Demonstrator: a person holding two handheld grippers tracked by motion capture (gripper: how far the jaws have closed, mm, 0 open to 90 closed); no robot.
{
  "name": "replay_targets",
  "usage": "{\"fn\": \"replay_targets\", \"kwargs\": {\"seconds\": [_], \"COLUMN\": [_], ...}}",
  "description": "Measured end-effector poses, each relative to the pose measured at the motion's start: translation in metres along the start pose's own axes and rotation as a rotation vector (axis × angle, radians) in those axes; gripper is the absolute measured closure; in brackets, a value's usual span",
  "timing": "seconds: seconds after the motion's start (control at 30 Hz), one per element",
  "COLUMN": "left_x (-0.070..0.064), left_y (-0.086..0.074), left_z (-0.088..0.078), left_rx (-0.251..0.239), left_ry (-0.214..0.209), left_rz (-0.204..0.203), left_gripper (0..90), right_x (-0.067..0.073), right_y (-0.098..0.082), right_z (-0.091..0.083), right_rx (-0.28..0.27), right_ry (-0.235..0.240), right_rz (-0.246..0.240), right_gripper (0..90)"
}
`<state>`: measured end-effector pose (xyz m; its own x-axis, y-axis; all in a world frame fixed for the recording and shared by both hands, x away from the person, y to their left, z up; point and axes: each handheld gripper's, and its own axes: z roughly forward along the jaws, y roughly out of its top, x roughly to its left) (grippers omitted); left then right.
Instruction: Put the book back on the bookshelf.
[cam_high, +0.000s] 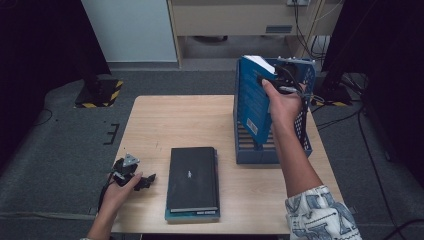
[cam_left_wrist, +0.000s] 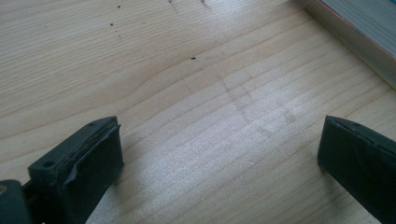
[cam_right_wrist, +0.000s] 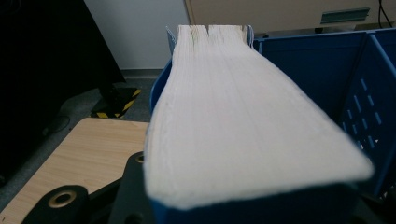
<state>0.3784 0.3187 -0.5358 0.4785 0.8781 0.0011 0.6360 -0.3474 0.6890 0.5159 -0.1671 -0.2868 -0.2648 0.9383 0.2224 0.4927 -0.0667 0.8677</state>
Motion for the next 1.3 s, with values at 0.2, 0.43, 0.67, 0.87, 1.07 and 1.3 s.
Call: {"fn": "replay_targets", "kwargs": {"seconds": [0.2,0.43,0.67,0.87,1.07,1.3], "left_x": [0.0,0.0,0.0,0.0,0.0,0.0], "left_y": [0.0,0.0,0.0,0.001,0.001,0.001], "left_z": [0.0,0.0,0.0,0.0,0.0,0.0], "left_rx": [0.0,0.0,0.001,0.001,0.001,0.001], "left_ry": [0.001,0.0,0.0,0.0,0.0,-0.001], "left_rz": [0.0,0.0,0.0,0.0,0.001,0.001], "left_gripper": [0.0,0.0,0.0,0.0,0.0,0.0], "right_x": [0.001,0.002,0.002,0.003,0.004,0.001], "right_y": [-0.007,-0.012,-0.02,-0.025,-0.03,-0.036], "right_z": [0.005,0.012,0.017,0.019,0.021,0.024], "right_rx": [-0.006,-0.005,-0.012,-0.018,-0.022,-0.018], "right_ry": [-0.001,-0.013,-0.016,-0.017,-0.018,-0.022], "right_rz": [0.002,-0.003,0.007,0.005,0.001,0.01], "right_gripper": [60.6,60.5,60.5,60.5,60.5,60.5]}}
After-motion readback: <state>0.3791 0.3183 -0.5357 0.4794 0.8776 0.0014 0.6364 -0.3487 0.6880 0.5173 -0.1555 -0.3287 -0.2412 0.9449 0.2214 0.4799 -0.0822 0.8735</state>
